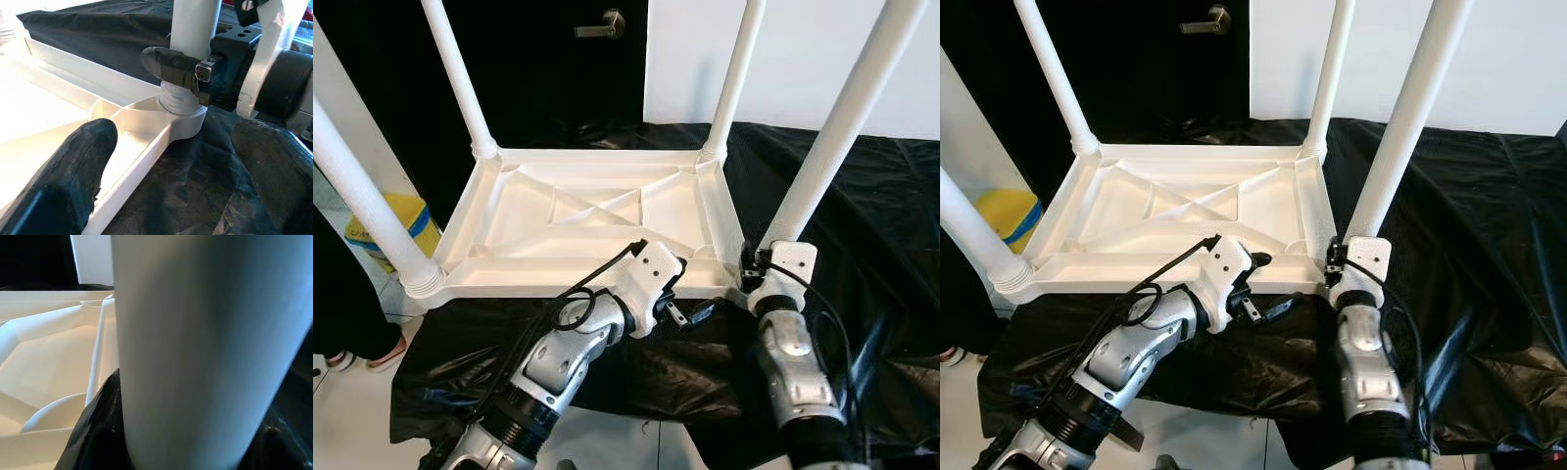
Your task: Building children table
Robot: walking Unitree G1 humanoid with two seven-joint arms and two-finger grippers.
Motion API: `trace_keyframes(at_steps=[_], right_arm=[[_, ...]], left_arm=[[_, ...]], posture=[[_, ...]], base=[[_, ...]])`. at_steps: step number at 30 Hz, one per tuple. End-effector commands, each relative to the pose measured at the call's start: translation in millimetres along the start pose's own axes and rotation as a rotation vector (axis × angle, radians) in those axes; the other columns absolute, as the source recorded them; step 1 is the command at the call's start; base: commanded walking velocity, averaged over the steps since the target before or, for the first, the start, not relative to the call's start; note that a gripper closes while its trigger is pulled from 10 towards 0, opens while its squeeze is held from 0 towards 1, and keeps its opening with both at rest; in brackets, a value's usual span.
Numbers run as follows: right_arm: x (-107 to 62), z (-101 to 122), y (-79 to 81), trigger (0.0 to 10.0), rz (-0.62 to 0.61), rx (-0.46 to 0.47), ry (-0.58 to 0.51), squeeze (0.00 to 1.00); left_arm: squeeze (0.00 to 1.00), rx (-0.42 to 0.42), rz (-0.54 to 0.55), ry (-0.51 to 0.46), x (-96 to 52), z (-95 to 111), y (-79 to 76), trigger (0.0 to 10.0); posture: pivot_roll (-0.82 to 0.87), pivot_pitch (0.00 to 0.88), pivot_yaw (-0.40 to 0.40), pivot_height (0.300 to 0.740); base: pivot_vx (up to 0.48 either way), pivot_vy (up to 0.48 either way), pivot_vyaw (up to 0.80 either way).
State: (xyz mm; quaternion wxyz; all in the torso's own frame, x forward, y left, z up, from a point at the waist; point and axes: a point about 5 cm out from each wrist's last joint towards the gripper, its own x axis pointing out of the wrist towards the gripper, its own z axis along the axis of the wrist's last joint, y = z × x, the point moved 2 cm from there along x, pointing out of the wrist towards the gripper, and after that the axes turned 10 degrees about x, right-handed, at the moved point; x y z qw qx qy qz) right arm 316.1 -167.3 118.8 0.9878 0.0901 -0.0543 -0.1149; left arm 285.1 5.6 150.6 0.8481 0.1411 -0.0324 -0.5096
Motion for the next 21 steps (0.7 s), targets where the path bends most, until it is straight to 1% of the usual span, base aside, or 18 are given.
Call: trace_keyframes(at_steps=[1,7,10,11,16,17,18,19,21], right_arm=[[-9.6,-23.8,-11.4,10.0,-0.051,-0.020,0.113,0.00],[-10.4,-21.4,-12.6,10.0,-0.028,-0.023,0.110,0.00],[-11.8,-18.2,-8.0,10.0,0.012,-0.025,0.092,0.00],[-12.6,-16.1,-7.3,10.0,0.037,-0.022,0.082,1.00],[-13.7,-11.3,-7.9,10.0,0.065,-0.018,0.063,1.00],[-13.8,-6.8,-10.0,10.0,0.094,-0.010,0.046,1.00],[-13.8,-6.8,-10.0,10.0,0.094,-0.010,0.046,1.00],[-13.4,-1.5,-14.3,10.0,0.126,-0.004,0.030,1.00],[-13.4,-1.5,-14.3,10.0,0.126,-0.004,0.030,1.00]], left_arm=[[0.00,-0.004,-0.097,-0.004,-0.4,-0.2,-10.7,10.0],[0.00,-0.007,-0.088,0.005,-3.3,-1.7,-9.4,10.0],[0.00,-0.009,-0.083,0.007,-4.5,-1.4,-8.2,10.0],[0.00,-0.009,-0.082,0.008,-4.7,-1.0,-8.2,10.0],[0.00,-0.012,-0.079,0.008,-5.1,-0.5,-7.2,10.0],[0.00,-0.015,-0.076,0.007,-5.2,-0.3,-6.2,10.0],[0.00,-0.015,-0.076,0.007,-5.2,-0.3,-6.2,10.0],[0.00,-0.016,-0.075,0.008,-5.2,-0.9,-4.5,10.0],[0.00,-0.016,-0.075,0.008,-5.2,-0.9,-4.5,10.0]], posture=[[-0.09,0.096,0.000,0.740],[-0.08,0.099,0.003,0.740],[-0.08,0.105,0.008,0.740],[-0.08,0.104,0.013,0.740],[-0.08,0.103,0.018,0.740],[-0.09,0.098,0.024,0.740],[-0.09,0.098,0.024,0.740],[-0.10,0.090,0.024,0.740],[-0.10,0.090,0.024,0.740]], base=[[0.000,0.000,0.00],[0.000,0.000,0.00],[0.000,0.000,0.00],[0.000,0.000,0.00],[0.000,0.000,0.00],[0.000,0.000,0.00],[0.000,0.000,0.00],[0.000,0.000,0.00],[0.000,0.000,0.00]])
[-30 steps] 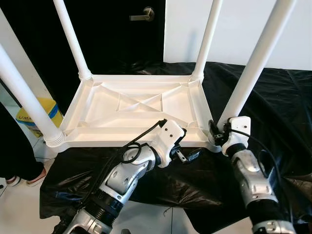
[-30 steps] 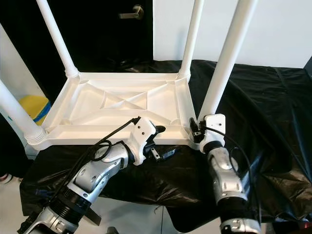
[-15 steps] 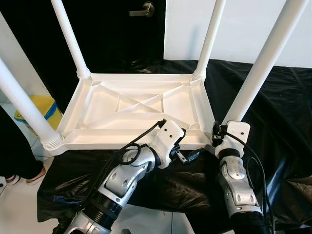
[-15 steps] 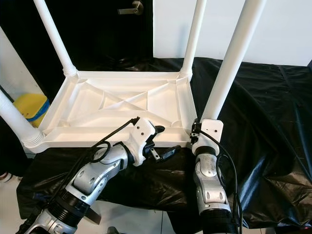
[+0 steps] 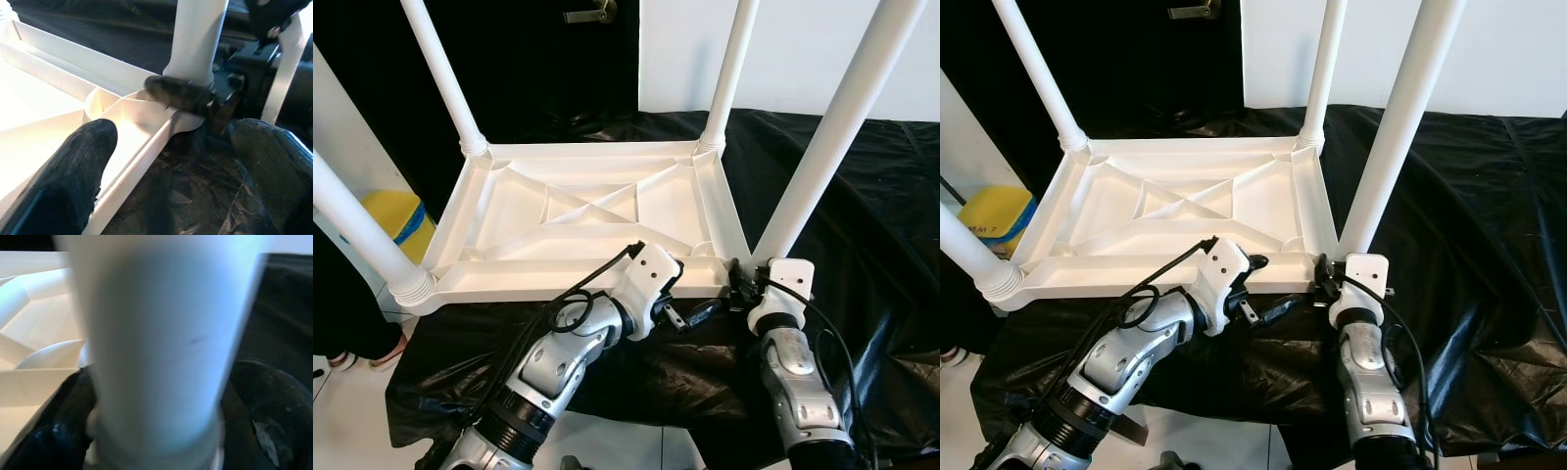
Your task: Building children table
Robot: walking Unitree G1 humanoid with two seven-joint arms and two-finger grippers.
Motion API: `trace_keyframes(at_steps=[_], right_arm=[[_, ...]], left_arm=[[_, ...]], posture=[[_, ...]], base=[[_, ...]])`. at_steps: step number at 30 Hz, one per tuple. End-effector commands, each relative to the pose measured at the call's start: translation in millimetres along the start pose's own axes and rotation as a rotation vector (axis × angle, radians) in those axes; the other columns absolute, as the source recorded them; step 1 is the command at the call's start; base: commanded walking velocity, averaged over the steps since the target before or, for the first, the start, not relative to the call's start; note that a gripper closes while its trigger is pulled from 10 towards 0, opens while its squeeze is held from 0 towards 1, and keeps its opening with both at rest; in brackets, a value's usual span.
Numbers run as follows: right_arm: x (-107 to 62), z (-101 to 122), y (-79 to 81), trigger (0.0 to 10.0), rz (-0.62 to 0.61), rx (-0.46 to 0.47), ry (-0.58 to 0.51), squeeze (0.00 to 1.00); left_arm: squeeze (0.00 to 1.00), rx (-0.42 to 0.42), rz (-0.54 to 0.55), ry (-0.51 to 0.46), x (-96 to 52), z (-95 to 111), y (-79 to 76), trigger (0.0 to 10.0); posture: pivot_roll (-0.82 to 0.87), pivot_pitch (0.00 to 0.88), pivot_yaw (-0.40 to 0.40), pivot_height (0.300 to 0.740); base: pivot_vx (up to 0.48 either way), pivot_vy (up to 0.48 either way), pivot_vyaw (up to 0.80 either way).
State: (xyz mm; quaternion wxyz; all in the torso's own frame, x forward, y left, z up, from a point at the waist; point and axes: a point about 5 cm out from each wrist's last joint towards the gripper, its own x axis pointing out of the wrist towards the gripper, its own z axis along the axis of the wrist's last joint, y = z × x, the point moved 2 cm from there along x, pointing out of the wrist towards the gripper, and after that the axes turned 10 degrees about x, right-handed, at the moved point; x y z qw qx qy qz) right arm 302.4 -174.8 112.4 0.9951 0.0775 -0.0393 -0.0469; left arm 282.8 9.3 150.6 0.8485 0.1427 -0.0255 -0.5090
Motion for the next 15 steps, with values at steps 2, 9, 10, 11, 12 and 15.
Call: trace_keyframes(at_steps=[2,9,10,11,12,15], right_arm=[[-3.4,11.3,-12.1,10.0,0.106,0.023,-0.027,1.00],[-2.3,20.2,-16.5,10.0,0.308,-0.002,-0.006,0.00],[-2.3,20.2,-16.5,10.0,0.308,-0.002,-0.006,0.00],[-0.4,22.3,-16.5,10.0,0.390,-0.027,0.014,0.00],[3.2,23.8,-15.7,10.0,0.498,-0.060,0.050,0.00],[4.5,23.9,-15.6,10.0,0.518,-0.071,0.058,0.00]], left_arm=[[0.00,-0.003,-0.073,-0.004,-1.6,-0.7,-0.1,10.0],[0.00,0.006,-0.074,-0.002,-3.4,0.0,3.5,10.0],[0.00,0.006,-0.074,-0.002,-3.4,0.0,3.5,10.0],[0.00,0.006,-0.075,-0.001,-3.9,-0.1,2.8,10.0],[0.00,0.005,-0.081,-0.002,-4.4,0.1,1.8,10.0],[0.00,0.006,-0.082,-0.002,-4.5,0.4,1.2,10.0]], posture=[[-0.10,0.084,0.027,0.740],[-0.11,0.084,0.033,0.740],[-0.11,0.084,0.033,0.740],[-0.11,0.084,0.033,0.740],[-0.10,0.082,0.034,0.740],[-0.10,0.081,0.033,0.740]], base=[[0.000,0.000,0.00],[0.000,0.000,0.00],[0.000,0.000,0.00],[0.000,0.000,0.00],[0.000,0.000,0.00],[0.000,0.000,0.00]])
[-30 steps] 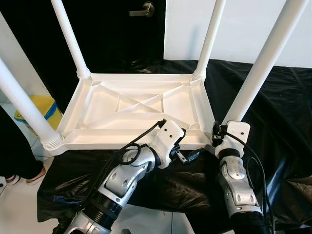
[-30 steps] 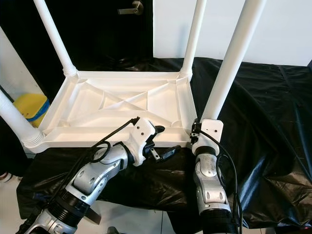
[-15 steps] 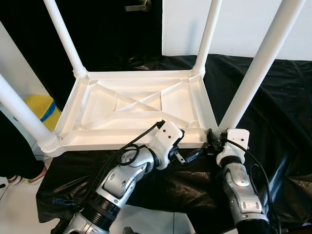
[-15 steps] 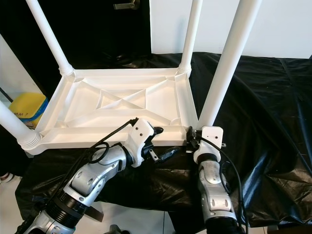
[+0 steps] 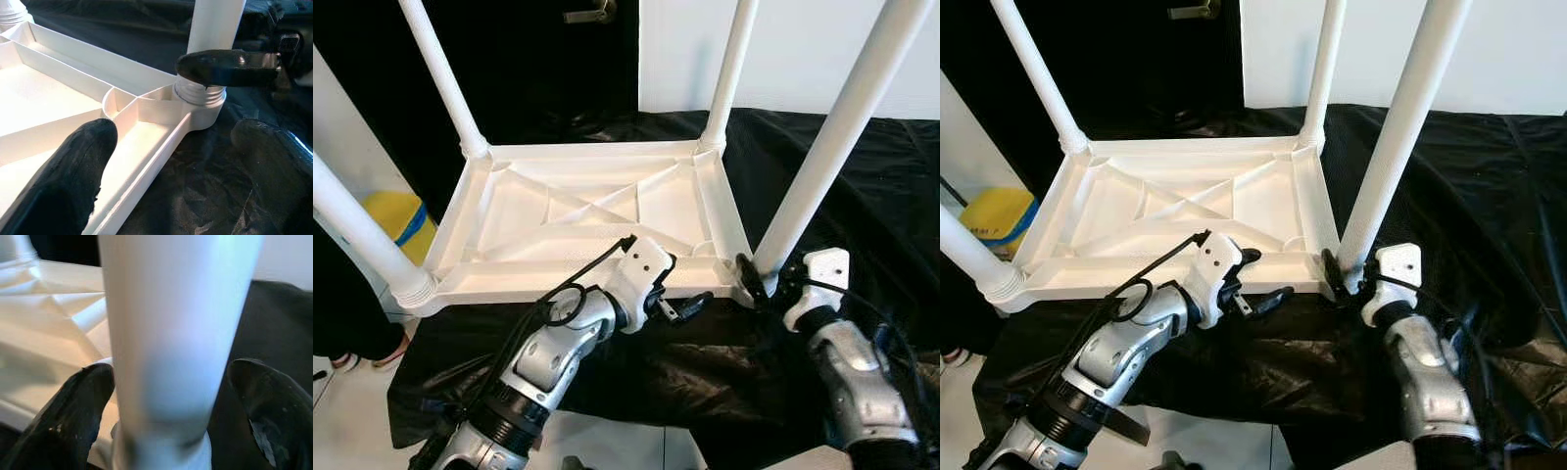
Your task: Building children table
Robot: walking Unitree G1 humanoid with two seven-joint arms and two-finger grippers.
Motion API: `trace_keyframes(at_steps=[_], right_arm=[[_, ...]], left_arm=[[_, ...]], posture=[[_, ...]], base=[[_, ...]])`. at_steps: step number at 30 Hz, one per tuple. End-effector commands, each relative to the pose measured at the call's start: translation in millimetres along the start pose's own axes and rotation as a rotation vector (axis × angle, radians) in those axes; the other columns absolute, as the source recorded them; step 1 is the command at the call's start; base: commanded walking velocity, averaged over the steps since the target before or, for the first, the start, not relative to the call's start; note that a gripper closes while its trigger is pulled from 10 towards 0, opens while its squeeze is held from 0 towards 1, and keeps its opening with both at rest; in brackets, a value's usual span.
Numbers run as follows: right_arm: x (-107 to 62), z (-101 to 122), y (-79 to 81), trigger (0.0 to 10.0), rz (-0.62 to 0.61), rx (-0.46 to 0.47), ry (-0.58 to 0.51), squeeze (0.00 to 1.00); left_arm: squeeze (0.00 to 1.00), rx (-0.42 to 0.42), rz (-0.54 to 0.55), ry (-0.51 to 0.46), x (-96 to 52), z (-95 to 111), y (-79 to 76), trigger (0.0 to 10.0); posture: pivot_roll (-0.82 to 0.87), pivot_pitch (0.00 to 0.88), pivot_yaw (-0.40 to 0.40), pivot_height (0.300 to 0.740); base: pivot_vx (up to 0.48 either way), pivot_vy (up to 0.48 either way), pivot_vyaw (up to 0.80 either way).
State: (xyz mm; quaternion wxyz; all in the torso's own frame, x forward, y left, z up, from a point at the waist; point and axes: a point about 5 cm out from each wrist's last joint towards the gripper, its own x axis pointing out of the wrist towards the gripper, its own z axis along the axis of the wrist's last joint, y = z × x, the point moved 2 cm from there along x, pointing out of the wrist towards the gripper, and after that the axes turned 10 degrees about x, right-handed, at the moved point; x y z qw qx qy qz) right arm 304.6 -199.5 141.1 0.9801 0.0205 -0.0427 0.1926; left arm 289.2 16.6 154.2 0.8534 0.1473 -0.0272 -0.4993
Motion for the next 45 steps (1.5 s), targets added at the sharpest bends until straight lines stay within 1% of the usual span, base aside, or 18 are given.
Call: trace_keyframes(at_steps=[1,4,6,7,8,10,11,14,20,21,22,26,31,34,37,42,43,45], right_arm=[[0.3,-7.4,5.1,10.0,0.035,0.029,0.026,0.00],[3.5,-7.3,4.6,10.0,0.070,0.011,0.038,0.00],[11.1,-9.2,6.1,10.0,0.119,-0.013,0.063,0.00],[13.6,-10.1,6.2,8.3,0.134,-0.019,0.070,0.00],[14.8,-11.5,6.0,2.0,0.143,-0.024,0.076,0.00],[15.1,-12.4,5.7,2.0,0.147,-0.025,0.078,0.00],[14.6,-14.1,5.0,0.0,0.144,-0.022,0.083,0.00],[12.8,-16.9,2.8,0.0,0.147,-0.014,0.090,0.00],[6.0,-25.2,-3.3,0.0,0.097,0.003,0.108,0.00],[5.3,-26.9,-4.6,2.5,0.077,0.006,0.109,0.00],[4.3,-28.2,-4.9,10.0,0.050,0.015,0.106,0.00],[3.1,-29.3,-2.7,10.0,0.017,0.033,0.095,0.00],[5.5,-30.5,1.9,10.0,-0.122,0.047,0.080,0.00],[6.5,-30.5,1.7,10.0,-0.149,0.050,0.080,0.00],[9.0,-31.9,1.4,10.0,-0.213,0.036,0.098,0.00],[9.9,-36.7,5.9,10.0,-0.390,0.078,0.099,0.00],[9.9,-36.7,5.9,10.0,-0.390,0.078,0.099,0.00],[6.0,-38.7,9.2,10.0,-0.498,0.095,0.088,0.00]], left_arm=[[0.00,-0.003,-0.104,-0.008,-1.0,-0.3,-8.3,10.0],[0.00,-0.003,-0.105,-0.009,-1.3,0.0,-8.4,10.0],[0.00,-0.005,-0.106,-0.010,-1.2,-0.4,-8.7,10.0],[0.00,-0.006,-0.110,-0.012,-0.8,-0.4,-9.2,10.0],[0.00,-0.004,-0.115,-0.013,0.3,-0.4,-10.0,10.0],[0.00,-0.003,-0.119,-0.014,1.1,-0.5,-10.5,10.0],[0.00,-0.001,-0.122,-0.016,2.5,0.2,-10.1,10.0],[0.00,0.006,-0.127,-0.020,4.5,1.1,-8.7,10.0],[0.00,0.028,-0.130,-0.028,7.5,4.2,-1.9,10.0],[0.00,0.029,-0.129,-0.027,8.1,3.6,-1.4,10.0],[0.00,0.028,-0.128,-0.031,8.8,4.3,-1.0,10.0],[0.00,0.028,-0.126,-0.036,9.7,5.1,-0.7,10.0],[0.00,0.026,-0.111,-0.038,10.9,2.8,0.8,10.0],[0.00,0.026,-0.108,-0.039,11.1,2.7,1.1,10.0],[0.00,0.025,-0.099,-0.040,11.4,1.9,2.6,10.0],[0.00,0.022,-0.093,-0.039,12.4,-0.3,2.2,10.0],[0.00,0.022,-0.093,-0.039,12.4,-0.3,2.2,10.0],[0.00,0.020,-0.097,-0.046,12.1,2.1,0.6,10.0]], posture=[[-0.10,0.081,0.033,0.740],[-0.10,0.076,0.033,0.740],[-0.11,0.064,0.040,0.740],[-0.11,0.062,0.041,0.740],[-0.11,0.058,0.040,0.740],[-0.11,0.058,0.040,0.740],[-0.12,0.048,0.044,0.740],[-0.13,0.038,0.048,0.740],[-0.14,0.025,0.051,0.740],[-0.14,0.015,0.050,0.740],[-0.15,0.013,0.045,0.740],[-0.15,0.012,0.040,0.740],[-0.16,0.013,0.023,0.740],[-0.16,0.014,0.021,0.740],[-0.17,0.018,0.020,0.740],[-0.17,0.038,0.030,0.740],[-0.17,0.038,0.030,0.740],[-0.16,0.050,0.030,0.740]], base=[[0.000,0.000,0.00],[0.000,0.000,0.00],[0.000,0.000,0.00],[0.000,0.000,0.00],[0.000,0.000,0.00],[0.000,0.000,0.00],[0.000,0.000,0.00],[0.000,0.000,0.00],[0.000,0.000,0.00],[0.000,0.000,0.00],[0.000,0.000,0.00],[0.000,0.000,0.00],[0.000,0.000,0.00],[0.000,0.000,0.00],[0.000,0.000,0.00],[0.000,0.000,0.00],[0.000,0.000,0.00],[0.000,0.000,0.00]])
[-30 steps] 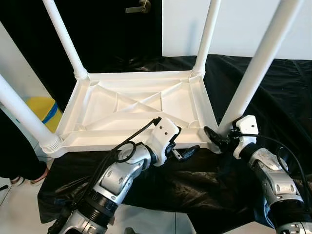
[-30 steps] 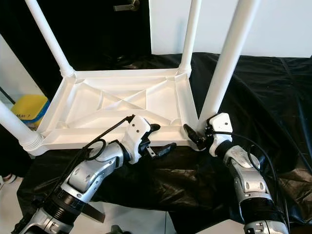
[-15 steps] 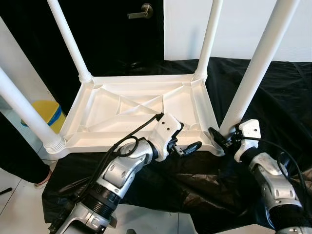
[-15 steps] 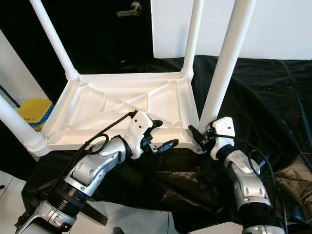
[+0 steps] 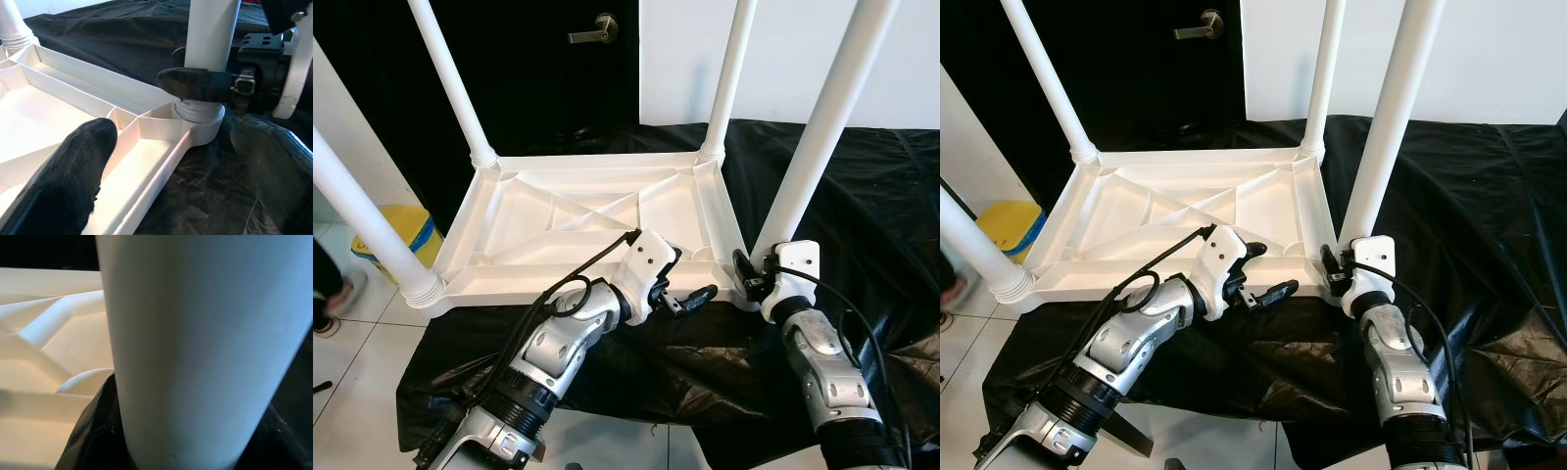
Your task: Building children table
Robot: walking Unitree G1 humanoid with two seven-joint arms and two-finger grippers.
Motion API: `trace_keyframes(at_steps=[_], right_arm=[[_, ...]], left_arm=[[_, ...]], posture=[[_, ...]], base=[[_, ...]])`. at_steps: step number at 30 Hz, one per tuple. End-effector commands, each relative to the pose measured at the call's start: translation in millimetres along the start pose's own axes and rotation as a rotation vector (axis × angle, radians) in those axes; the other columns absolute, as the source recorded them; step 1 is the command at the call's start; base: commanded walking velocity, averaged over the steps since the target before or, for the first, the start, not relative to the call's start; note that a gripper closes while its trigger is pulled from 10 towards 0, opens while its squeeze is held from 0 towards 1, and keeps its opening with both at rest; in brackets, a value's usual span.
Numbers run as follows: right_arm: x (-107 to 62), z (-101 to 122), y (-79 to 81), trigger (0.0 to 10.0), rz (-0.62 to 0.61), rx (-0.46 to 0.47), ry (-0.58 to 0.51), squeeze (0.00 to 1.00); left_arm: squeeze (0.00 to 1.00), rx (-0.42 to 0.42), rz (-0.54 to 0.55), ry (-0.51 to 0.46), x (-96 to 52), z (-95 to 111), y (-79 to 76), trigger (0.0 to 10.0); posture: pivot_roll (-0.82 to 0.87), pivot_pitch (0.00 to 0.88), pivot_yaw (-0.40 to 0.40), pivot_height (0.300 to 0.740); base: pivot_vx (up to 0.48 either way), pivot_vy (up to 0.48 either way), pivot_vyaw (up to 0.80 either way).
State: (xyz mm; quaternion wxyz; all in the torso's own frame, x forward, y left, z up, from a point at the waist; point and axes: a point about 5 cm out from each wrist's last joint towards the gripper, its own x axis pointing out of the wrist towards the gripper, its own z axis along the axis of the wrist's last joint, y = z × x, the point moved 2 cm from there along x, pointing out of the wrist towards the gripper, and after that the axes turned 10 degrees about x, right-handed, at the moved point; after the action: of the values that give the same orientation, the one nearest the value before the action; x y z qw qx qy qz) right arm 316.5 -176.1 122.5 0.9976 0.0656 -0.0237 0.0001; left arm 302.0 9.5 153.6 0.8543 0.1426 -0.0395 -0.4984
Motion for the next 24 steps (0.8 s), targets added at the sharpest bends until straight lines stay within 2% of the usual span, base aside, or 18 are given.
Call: trace_keyframes(at_steps=[1,5,9,21,22,24], right_arm=[[-9.7,-19.0,-11.6,10.0,-0.167,0.016,0.067,0.00],[-12.8,-24.6,-7.9,10.0,-0.263,0.055,0.077,0.00],[-13.9,-17.0,12.2,10.0,-0.195,0.096,0.045,0.00],[-17.3,-6.2,28.9,10.0,-0.102,0.094,-0.016,0.00],[-17.4,-4.1,29.7,10.0,-0.097,0.096,-0.026,1.00],[-17.8,-1.2,28.9,10.0,-0.099,0.095,-0.037,1.00]], left_arm=[[0.00,0.015,-0.105,-0.023,-0.7,4.4,-7.0,10.0],[0.00,0.019,-0.105,-0.016,-2.8,2.1,-6.8,10.0],[0.00,-0.004,-0.076,-0.012,-6.5,-1.0,-3.6,10.0],[0.00,0.002,-0.110,-0.005,-7.7,-2.6,-8.4,10.0],[0.00,0.003,-0.113,-0.006,-7.1,-2.1,-9.0,10.0],[0.00,0.004,-0.117,-0.009,-5.9,-1.4,-10.1,10.0]], posture=[[-0.16,0.053,0.026,0.740],[-0.16,0.059,0.020,0.740],[-0.17,0.082,0.038,0.740],[-0.18,0.083,0.046,0.740],[-0.18,0.082,0.047,0.740],[-0.18,0.081,0.044,0.740]], base=[[0.000,0.000,0.00],[0.000,0.000,0.00],[0.000,0.000,0.00],[0.000,0.000,0.00],[0.000,0.000,0.00],[0.000,0.000,0.00]])
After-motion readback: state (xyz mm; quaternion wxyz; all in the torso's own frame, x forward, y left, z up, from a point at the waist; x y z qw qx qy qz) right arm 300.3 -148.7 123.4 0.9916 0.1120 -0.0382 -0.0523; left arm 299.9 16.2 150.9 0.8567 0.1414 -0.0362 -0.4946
